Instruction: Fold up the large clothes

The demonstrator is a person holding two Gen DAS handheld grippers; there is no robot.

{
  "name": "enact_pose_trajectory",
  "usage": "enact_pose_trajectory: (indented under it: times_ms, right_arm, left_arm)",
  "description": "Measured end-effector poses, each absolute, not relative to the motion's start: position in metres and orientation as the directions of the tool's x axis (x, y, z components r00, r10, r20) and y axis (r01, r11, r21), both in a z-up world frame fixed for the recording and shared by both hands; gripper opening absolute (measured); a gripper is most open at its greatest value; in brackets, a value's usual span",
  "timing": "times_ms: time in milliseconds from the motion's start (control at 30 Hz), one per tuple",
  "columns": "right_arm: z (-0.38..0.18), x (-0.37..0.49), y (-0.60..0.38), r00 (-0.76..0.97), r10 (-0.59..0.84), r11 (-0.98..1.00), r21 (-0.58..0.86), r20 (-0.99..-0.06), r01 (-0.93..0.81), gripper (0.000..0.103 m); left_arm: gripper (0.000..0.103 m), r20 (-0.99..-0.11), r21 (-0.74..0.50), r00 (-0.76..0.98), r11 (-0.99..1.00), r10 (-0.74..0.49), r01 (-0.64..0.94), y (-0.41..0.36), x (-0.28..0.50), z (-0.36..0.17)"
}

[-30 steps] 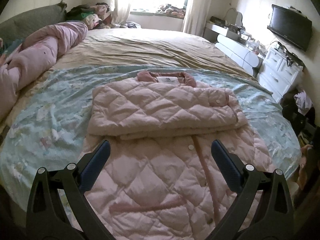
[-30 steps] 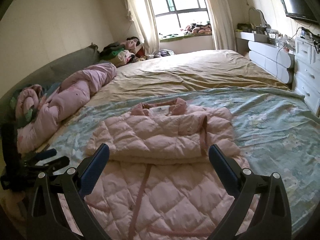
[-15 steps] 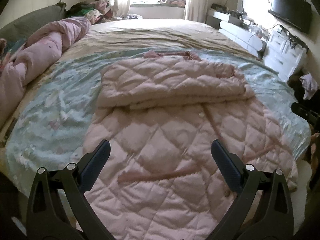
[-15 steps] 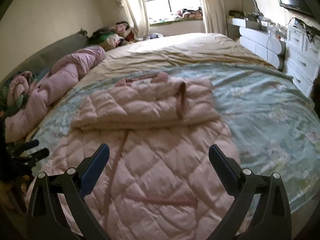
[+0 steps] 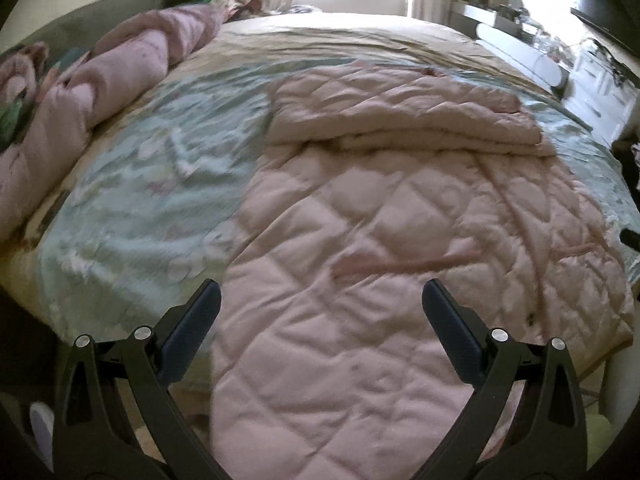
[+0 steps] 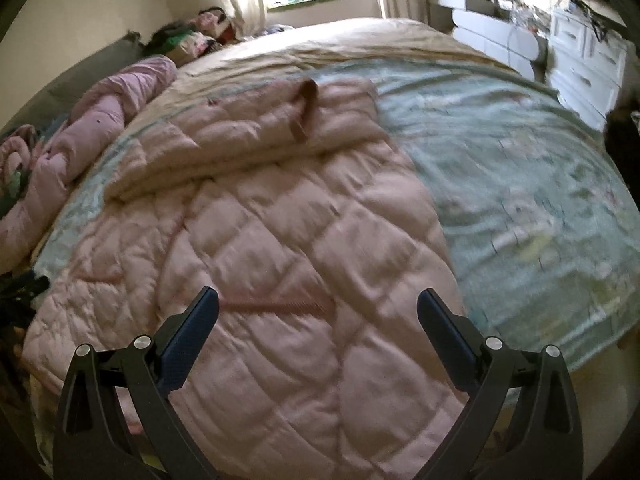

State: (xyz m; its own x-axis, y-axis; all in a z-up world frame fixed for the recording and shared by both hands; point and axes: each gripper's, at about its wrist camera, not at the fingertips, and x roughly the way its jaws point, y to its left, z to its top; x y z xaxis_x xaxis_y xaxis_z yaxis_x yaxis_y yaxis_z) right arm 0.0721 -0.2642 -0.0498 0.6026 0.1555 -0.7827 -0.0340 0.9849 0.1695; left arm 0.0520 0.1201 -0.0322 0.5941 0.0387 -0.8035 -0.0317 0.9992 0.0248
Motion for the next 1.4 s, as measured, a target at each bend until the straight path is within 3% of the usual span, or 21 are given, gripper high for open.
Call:
enact_pose_trajectory:
  times_ms: [233,767,1067,1333,1367,1400]
  right_arm:
    - [-0.079,0.054,-0.289,0.547,0.104,0.988,0.147,-0.831,0.036,0.099]
    - [-0.111,0.024,-0.311,0.478,0.084,0.988,0.136,-0.874,0.075,0.099]
    - [-0.126,0.006,-0.317,0.421,0.169,0.977,0.207,-0.891,0.044,0.097]
    - [-0.142,-0.002,-0.322,0.374,0.303,0.942,0.335,-0.876,0.021,0.075]
    - [-0.143,-0.002,-0.323,0.373,0.315,0.938,0.346,-0.873,0.017,0.07]
    - [-0.144,-0.002,-0.324,0.373,0.324,0.935,0.354,-0.869,0.012,0.058]
  left_arm:
    - [0.095,-0.824,-0.01,0.565,0.995,0.046,-0.096,0.148,0.033,-0.043]
    - [0.094,-0.853,0.017,0.52,0.997,0.053,-0.075,0.143,-0.001,-0.06]
    - [0.094,-0.856,-0.048,0.517,0.995,0.005,-0.088,0.151,-0.009,-0.066]
    - [0.094,-0.863,-0.15,0.501,0.981,-0.07,-0.122,0.16,-0.009,-0.073]
    - [0.094,-0.863,-0.148,0.5,0.981,-0.068,-0.123,0.159,-0.009,-0.074]
    - [0.094,-0.864,-0.144,0.499,0.982,-0.065,-0.122,0.158,-0.01,-0.074]
